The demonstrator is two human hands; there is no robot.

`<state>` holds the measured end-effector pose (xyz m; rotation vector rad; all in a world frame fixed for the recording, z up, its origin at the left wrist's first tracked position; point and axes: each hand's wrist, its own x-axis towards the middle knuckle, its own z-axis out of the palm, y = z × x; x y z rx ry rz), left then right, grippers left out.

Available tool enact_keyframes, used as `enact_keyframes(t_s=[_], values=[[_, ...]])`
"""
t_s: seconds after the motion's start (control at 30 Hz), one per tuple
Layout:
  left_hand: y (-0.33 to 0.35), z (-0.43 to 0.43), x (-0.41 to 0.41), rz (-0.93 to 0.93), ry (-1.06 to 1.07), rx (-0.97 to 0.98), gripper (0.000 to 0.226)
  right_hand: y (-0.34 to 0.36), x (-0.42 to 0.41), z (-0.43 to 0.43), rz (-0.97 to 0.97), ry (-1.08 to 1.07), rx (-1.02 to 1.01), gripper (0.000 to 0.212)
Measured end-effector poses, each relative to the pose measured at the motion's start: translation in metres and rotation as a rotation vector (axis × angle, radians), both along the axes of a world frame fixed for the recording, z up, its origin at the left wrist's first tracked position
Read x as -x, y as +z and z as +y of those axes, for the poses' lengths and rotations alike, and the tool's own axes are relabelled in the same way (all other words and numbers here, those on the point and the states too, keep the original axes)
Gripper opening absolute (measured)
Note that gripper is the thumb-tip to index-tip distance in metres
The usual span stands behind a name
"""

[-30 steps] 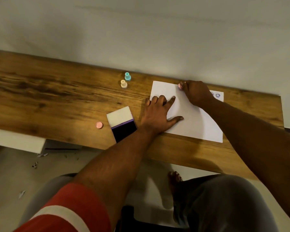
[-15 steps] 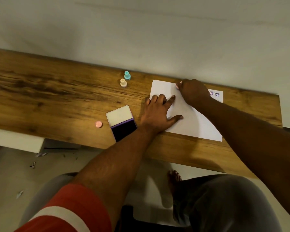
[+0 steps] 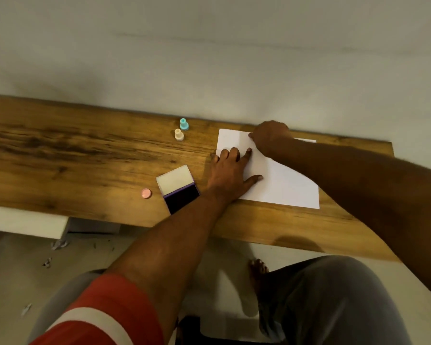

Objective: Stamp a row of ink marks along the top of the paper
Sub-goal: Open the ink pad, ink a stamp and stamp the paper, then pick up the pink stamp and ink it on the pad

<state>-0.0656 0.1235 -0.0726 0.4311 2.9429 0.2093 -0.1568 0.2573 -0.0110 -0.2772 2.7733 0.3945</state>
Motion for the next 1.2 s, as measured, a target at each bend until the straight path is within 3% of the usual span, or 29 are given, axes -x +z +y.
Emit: enact_keyframes(t_s=[0.1,0.2,0.27,0.33,0.4,0.57,0.87,1.03,1.2], values=[[0.013,0.0,-0.003,-0.043,-0.004,0.019,0.091,0.01,-0.005,0.012,0.076,-0.139,0.239,0.041],[0.026,-0.011,-0.008,0.039,0.02,0.008,0.09,0.008,-0.014,0.029,0.263,-0.536,0.803,0.051],[0.031,-0.022,-0.015,0.08,0.017,-0.005,0.087,0.009,-0.023,0.04,0.283,-0.868,1.296,0.045],[0.034,-0.039,-0.024,0.088,0.023,-0.018,0.084,0.005,-0.032,0.054,0.259,-1.14,1.596,0.041],[0.038,-0.06,-0.032,0.086,0.046,-0.03,0.082,0.002,-0.041,0.062,0.242,-1.216,1.612,0.04],[0.047,-0.125,-0.054,0.117,0.111,-0.099,0.073,0.005,-0.055,0.058,0.239,-1.104,1.527,0.045],[0.037,-0.236,-0.09,0.151,0.373,-0.19,0.062,0.009,-0.07,0.004,0.209,-0.672,1.327,0.05],[0.027,-0.256,-0.097,-0.024,0.396,-0.24,0.055,-0.002,-0.079,-0.039,0.211,-0.577,1.194,0.043],[0.026,-0.261,-0.1,-0.073,0.44,-0.332,0.055,-0.005,-0.1,-0.104,0.189,-0.287,1.102,0.038]])
